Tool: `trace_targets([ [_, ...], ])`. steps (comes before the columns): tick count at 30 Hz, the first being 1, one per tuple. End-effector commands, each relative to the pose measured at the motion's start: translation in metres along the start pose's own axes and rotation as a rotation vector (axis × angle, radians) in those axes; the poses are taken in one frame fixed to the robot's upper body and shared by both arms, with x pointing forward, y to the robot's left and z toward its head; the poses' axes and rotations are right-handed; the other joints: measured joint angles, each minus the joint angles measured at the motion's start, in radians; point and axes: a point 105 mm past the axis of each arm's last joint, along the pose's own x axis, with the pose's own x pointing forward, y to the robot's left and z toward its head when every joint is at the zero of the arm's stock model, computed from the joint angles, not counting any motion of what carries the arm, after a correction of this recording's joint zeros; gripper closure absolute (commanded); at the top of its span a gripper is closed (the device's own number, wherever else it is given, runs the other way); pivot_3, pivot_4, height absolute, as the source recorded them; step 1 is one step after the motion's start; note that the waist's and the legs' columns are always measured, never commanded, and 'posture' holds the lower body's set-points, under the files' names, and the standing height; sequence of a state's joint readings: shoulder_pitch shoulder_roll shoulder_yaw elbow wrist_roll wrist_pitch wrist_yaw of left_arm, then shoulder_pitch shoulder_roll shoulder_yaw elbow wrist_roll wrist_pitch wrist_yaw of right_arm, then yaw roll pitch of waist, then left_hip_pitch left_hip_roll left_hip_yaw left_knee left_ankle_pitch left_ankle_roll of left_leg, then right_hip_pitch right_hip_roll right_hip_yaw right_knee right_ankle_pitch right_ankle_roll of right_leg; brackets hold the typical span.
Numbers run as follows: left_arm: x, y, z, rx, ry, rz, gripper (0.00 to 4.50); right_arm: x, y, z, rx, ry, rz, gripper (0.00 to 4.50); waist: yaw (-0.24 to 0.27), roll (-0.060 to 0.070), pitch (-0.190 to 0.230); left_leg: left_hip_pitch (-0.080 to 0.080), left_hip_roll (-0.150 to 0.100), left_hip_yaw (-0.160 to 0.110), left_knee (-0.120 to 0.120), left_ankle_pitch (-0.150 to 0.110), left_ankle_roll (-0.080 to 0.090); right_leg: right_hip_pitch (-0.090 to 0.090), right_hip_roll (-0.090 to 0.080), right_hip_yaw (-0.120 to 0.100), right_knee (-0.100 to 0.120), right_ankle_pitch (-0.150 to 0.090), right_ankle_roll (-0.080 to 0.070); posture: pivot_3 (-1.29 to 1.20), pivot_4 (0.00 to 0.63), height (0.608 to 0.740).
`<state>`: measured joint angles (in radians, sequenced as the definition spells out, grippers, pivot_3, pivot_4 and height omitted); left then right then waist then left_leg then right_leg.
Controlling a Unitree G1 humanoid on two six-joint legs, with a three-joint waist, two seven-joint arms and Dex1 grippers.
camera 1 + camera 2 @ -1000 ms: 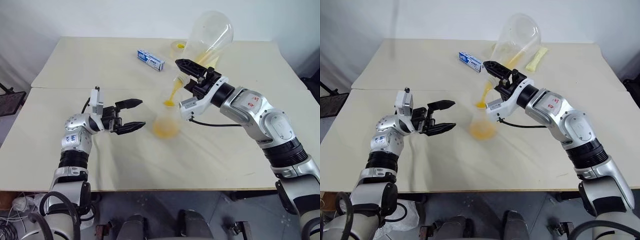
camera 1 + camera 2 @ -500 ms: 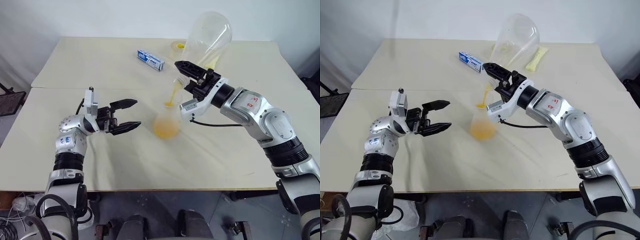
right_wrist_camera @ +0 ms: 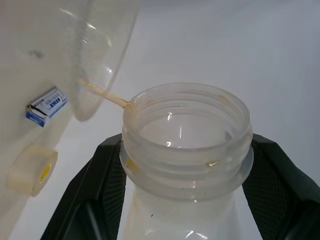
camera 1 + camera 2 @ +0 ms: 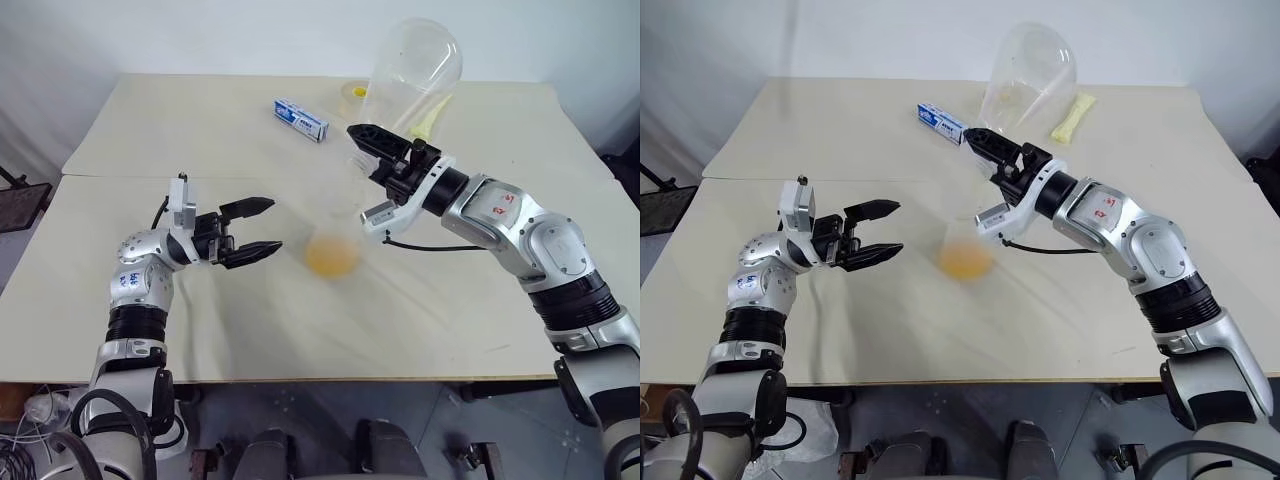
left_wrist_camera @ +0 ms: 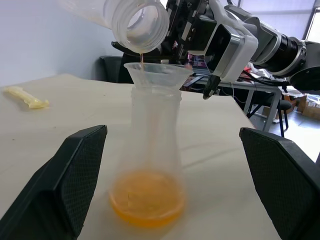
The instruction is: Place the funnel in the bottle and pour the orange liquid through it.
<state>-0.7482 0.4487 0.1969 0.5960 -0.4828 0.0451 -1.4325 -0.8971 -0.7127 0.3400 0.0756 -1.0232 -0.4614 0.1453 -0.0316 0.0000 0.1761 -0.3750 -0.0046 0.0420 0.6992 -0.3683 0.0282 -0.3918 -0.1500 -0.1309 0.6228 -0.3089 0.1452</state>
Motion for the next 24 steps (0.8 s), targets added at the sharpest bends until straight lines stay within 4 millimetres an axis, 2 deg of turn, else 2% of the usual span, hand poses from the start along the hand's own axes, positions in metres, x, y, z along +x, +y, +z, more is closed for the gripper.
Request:
trace_targets([
  [1, -0.001, -0.001, 0.01, 0.044, -0.005, -0.011, 0.0, -0.001, -0.022, -0.004, -0.053, -0.005, -0.07, 1.69, 0.0, 0.0, 0.0, 0.0, 0.0, 0.0, 0.0, 0.0, 0.0, 0.0, 0.0, 0.0, 0.0, 0.0, 0.0, 0.0, 0.15, 0.74],
  [10, -0.001, 0.002, 0.009, 0.051, 0.011, -0.004, 0.0, -0.001, -0.026, -0.001, -0.031, -0.006, -0.085, 1.69, 0.0, 0.0, 0.0, 0.0, 0.0, 0.0, 0.0, 0.0, 0.0, 0.0, 0.0, 0.0, 0.0, 0.0, 0.0, 0.0, 0.15, 0.74],
  [14, 0.0, 0.006, 0.005, 0.045, 0.04, 0.029, 0.0, -0.001, -0.027, -0.007, 0.157, 0.05, -0.107, 1.69, -0.001, 0.0, 0.0, 0.0, 0.0, 0.0, 0.0, 0.0, 0.0, 0.0, 0.0, 0.0, 0.0, 0.0, 0.0, 0.0, 0.15, 0.74],
  [19, 0.002, 0.007, 0.0, 0.047, 0.068, 0.051, 0.0, -0.005, -0.029, -0.011, 0.295, 0.094, -0.128, 1.69, 0.001, 0.0, 0.0, 0.0, 0.0, -0.001, 0.001, 0.0, 0.0, 0.0, 0.0, 0.0, 0.002, 0.0, 0.0, 0.0, 0.15, 0.74],
  [22, 0.006, 0.007, 0.001, 0.046, 0.051, 0.063, 0.0, -0.008, -0.033, -0.023, 0.501, 0.168, -0.179, 1.69, -0.001, 0.0, 0.0, 0.0, 0.0, -0.001, 0.0, 0.0, 0.0, 0.0, 0.0, -0.001, 0.002, 0.0, 0.0, 0.0, 0.15, 0.74],
  [24, 0.006, 0.008, 0.001, 0.035, 0.049, 0.083, 0.0, -0.014, -0.036, -0.039, 0.673, 0.255, -0.223, 1.69, -0.001, 0.0, 0.0, 0.0, 0.0, -0.001, 0.0, 0.0, 0.0, 0.0, 0.0, -0.001, 0.002, 0.0, 0.0, 0.0, 0.15, 0.74],
])
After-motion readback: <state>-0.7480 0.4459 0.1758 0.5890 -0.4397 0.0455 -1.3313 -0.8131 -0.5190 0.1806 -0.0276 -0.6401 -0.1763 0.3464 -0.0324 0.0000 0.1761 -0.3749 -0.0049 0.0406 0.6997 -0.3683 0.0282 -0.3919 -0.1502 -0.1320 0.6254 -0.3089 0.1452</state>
